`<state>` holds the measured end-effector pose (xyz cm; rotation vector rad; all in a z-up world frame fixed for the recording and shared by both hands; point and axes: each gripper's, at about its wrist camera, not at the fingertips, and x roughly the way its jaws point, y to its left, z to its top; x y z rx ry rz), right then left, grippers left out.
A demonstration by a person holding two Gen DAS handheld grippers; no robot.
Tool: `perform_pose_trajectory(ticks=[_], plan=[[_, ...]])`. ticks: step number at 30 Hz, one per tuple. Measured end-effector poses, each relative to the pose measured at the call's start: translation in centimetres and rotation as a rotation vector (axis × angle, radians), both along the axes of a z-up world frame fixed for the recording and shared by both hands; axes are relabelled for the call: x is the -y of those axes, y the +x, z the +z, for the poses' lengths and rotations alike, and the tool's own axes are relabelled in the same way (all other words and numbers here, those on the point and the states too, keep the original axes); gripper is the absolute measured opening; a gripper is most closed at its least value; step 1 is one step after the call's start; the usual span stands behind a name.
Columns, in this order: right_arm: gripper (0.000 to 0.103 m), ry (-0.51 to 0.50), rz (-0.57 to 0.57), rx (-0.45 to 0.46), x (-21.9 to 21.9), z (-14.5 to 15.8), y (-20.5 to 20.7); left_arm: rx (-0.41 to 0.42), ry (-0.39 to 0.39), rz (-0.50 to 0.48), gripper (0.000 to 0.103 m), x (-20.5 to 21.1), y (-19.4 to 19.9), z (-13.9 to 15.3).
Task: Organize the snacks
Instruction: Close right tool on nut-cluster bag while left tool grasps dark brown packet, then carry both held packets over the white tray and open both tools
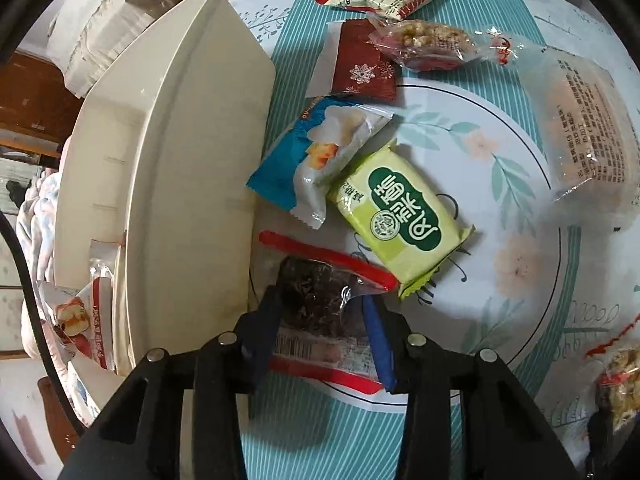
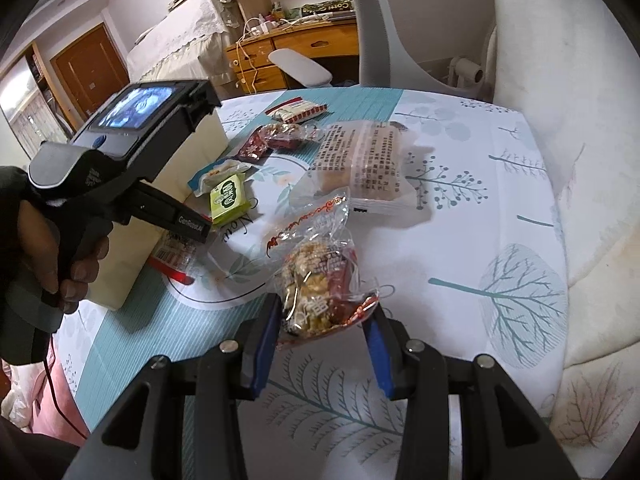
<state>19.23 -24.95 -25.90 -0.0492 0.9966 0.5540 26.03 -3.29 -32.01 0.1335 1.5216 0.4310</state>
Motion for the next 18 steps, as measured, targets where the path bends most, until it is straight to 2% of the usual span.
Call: perform_pose_trajectory(ticks=[3,7,11,13,15,18], plan=[[0.042,0.002,-0.015,0.002,0.3,0.2,-0.2,0.003,0.006,-0.014,0.034,0.2,-0.2,0.0],[0.042,0.001,-0.029,0.007,0.5,0.6,-0.4,0.012,-0.002,-0.020,0.024,0.6,-0.7,0.3],[0.042,-0.002,-0.035,0.013,0.5,1.0,-0.8,0.008,-0.013,-0.039,0.023,1.5,-1.7,0.5],[0.042,-0.003,-0.038,0.017,0.4,1.3,-1.0,0.012,-0.028,-0.041,0.021,1.7,-2.3,1.1],[0.042,-0.004,-0.043,0.021,0.4,1.4,-1.3,0.017,-0.047,-0.048,0.012,2.0,-2.9,1.5],[0.042,-0.010,-0.050,0.020,0.3,1.6,-1.7,0.007,-0.099,-0.050,0.012,2.5,-4.0,1.7]])
